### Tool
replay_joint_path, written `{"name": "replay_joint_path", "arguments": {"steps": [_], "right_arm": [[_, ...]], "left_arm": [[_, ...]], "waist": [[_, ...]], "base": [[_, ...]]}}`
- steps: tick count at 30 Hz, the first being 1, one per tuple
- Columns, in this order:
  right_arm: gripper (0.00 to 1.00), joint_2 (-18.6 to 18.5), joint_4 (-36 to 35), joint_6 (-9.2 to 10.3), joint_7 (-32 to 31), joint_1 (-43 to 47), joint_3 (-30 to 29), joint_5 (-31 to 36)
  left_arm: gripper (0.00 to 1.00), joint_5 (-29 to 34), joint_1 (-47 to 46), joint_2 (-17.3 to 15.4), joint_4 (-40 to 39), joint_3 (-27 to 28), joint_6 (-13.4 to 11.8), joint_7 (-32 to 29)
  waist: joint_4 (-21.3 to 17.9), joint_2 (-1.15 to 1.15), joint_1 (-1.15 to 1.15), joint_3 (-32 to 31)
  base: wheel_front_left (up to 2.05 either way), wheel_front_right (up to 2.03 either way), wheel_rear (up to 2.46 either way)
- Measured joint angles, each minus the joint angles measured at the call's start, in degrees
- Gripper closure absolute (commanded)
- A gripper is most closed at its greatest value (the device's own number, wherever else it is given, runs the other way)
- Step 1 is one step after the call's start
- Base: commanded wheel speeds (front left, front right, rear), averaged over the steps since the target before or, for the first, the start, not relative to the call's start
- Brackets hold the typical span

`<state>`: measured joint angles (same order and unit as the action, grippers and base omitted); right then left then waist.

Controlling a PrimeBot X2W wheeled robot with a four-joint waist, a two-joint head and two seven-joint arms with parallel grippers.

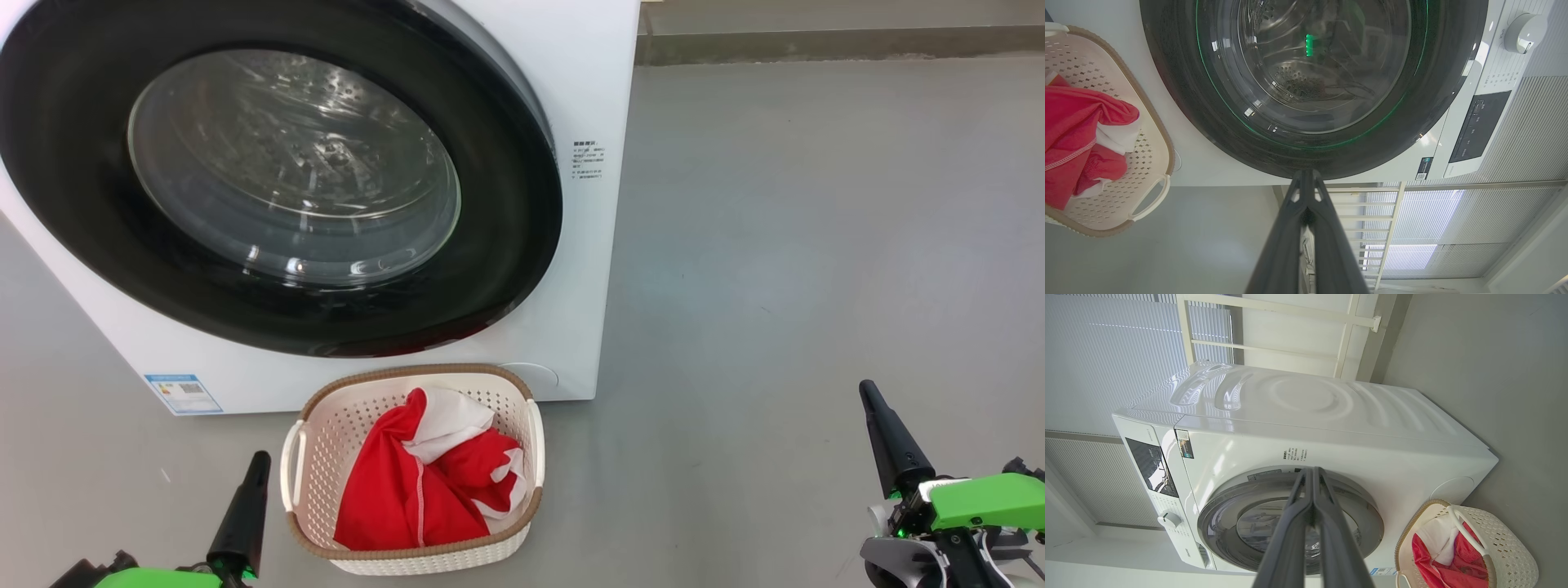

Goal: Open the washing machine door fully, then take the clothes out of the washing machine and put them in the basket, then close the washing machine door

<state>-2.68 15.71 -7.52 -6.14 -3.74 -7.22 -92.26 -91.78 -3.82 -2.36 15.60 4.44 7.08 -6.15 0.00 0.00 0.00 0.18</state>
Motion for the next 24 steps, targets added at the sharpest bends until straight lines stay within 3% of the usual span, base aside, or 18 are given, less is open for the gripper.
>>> {"name": "replay_joint_path", "arguments": {"steps": [24], "right_arm": [[1.0,0.0,0.0,0.0,0.0,0.0,0.0,0.0]], "left_arm": [[1.0,0.0,0.0,0.0,0.0,0.0,0.0,0.0]], "waist": [[0.0,0.0,0.0,0.0]], "base": [[0.0,0.0,0.0]]}}
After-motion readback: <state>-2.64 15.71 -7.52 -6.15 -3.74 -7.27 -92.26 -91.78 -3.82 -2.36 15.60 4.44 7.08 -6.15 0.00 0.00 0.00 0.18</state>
